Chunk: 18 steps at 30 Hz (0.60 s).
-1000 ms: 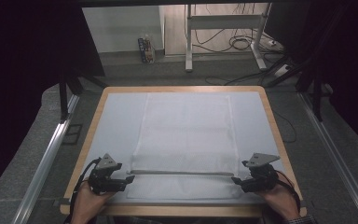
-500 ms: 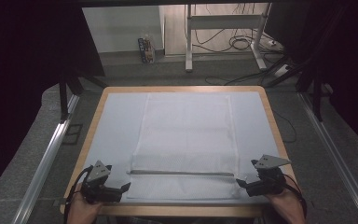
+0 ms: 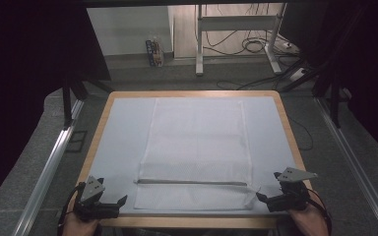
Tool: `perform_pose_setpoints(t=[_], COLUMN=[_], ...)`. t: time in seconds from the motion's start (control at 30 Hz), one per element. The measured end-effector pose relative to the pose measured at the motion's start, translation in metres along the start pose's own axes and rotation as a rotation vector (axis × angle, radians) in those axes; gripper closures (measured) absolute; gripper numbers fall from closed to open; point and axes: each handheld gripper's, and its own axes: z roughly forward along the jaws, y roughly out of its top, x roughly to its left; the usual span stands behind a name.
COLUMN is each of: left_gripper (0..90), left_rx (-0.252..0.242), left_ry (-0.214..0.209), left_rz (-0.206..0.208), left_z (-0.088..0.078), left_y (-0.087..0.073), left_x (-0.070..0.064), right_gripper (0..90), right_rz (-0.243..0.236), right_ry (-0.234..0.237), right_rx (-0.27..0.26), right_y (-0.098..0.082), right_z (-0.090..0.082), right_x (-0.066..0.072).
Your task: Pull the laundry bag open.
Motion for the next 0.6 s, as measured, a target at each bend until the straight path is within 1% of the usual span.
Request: perform_pose_setpoints(t=[0.07,0.1,0.17,0.23,0.27,0.3,0.4,0.57,0.6], left_gripper=[0.4,0.3,0.0,0.0,0.2,0.3,0.3,0.6,0.7], left_rx=[0.016,0.022,0.014,0.032,0.032,0.047,0.056,0.074,0.074], left_ry=[-0.002,-0.002,0.001,0.008,0.008,0.012,0.023,0.025,0.025], left_rz=[-0.004,-0.008,-0.015,-0.022,-0.022,-0.021,-0.019,-0.024,-0.024], left_z=[0.0009,0.0013,0.0006,0.0031,0.0031,0.0045,0.0054,0.0075,0.0075], left_y=[-0.0035,-0.0044,-0.0045,-0.0045,-0.0045,-0.0041,-0.0038,-0.0026,-0.0026], left_x=[0.0013,0.0017,0.0020,0.0023,0.0023,0.0021,0.0013,0.0016,0.0016], right_gripper=[0.1,0.0,0.0,0.0,0.0,0.0,0.0,0.0,0.0], right_rz=[0.006,0.004,0.004,0.009,0.009,0.007,-0.002,0.004,0.008], right_ry=[0.000,-0.003,-0.004,-0.001,-0.001,0.003,0.000,-0.007,-0.002], right_rx=[0.006,-0.002,-0.007,0.004,0.004,0.020,0.038,0.046,0.044], right_y=[-0.0015,-0.0016,-0.0019,-0.0019,-0.0019,-0.0016,-0.0012,-0.0013,-0.0014], right_z=[-0.0005,-0.0010,-0.0016,-0.0007,-0.0007,0.0012,0.0031,0.0038,0.0040], right_x=[-0.0002,-0.0002,0.0000,-0.0005,-0.0005,-0.0008,-0.0004,-0.0010,-0.0014])
